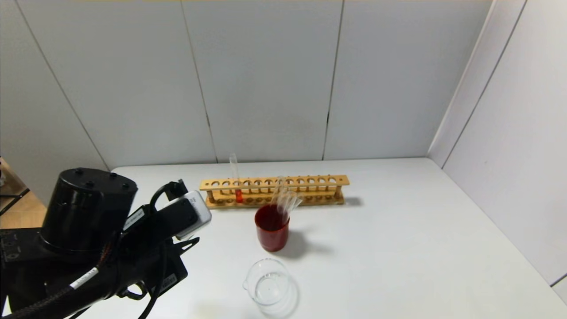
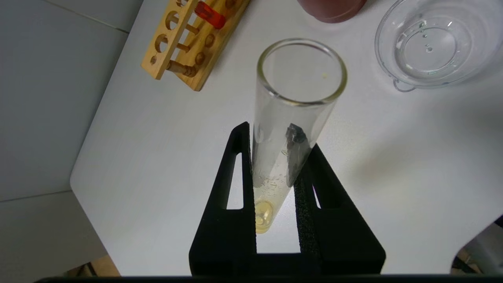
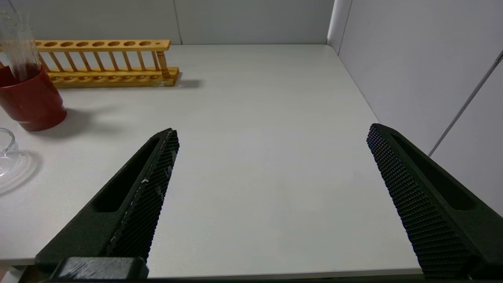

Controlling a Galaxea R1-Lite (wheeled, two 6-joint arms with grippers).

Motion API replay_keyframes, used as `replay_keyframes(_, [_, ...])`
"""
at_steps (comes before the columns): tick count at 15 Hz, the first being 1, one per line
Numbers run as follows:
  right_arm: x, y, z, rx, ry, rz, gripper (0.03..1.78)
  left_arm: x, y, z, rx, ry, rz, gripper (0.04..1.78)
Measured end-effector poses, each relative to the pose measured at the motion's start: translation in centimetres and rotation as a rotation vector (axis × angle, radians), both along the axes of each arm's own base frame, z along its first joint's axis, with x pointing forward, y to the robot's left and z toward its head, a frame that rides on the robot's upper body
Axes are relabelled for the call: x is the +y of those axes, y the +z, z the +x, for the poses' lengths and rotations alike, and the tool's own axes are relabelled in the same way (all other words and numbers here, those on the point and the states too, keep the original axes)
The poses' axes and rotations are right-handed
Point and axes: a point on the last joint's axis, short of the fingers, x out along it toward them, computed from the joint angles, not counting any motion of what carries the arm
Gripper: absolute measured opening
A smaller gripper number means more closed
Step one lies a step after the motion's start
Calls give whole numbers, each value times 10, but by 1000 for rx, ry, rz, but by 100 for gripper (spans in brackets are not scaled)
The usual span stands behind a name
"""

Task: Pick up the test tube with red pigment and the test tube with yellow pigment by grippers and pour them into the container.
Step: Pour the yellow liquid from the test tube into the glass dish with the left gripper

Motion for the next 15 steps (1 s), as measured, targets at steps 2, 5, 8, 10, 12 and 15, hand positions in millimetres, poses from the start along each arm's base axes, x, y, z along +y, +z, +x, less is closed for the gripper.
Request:
replay_keyframes(2, [0,0,0,0,0,0,175,-12,-7,2,-10,-1,79,33])
replay_keyframes(5, [0,0,0,0,0,0,175,-26,-16,2,-4,-14,146,33])
replay_keyframes(8, [0,0,0,0,0,0,175,-33,-27,5,21,-18,183,33])
replay_keyframes(10, [0,0,0,0,0,0,175,-37,-33,9,17,-32,199,33])
replay_keyframes(12, [0,0,0,0,0,0,175,-41,-37,13,-7,-62,266,33])
replay_keyframes(15, [0,0,0,0,0,0,175,-46,-42,21,-67,-77,388,33])
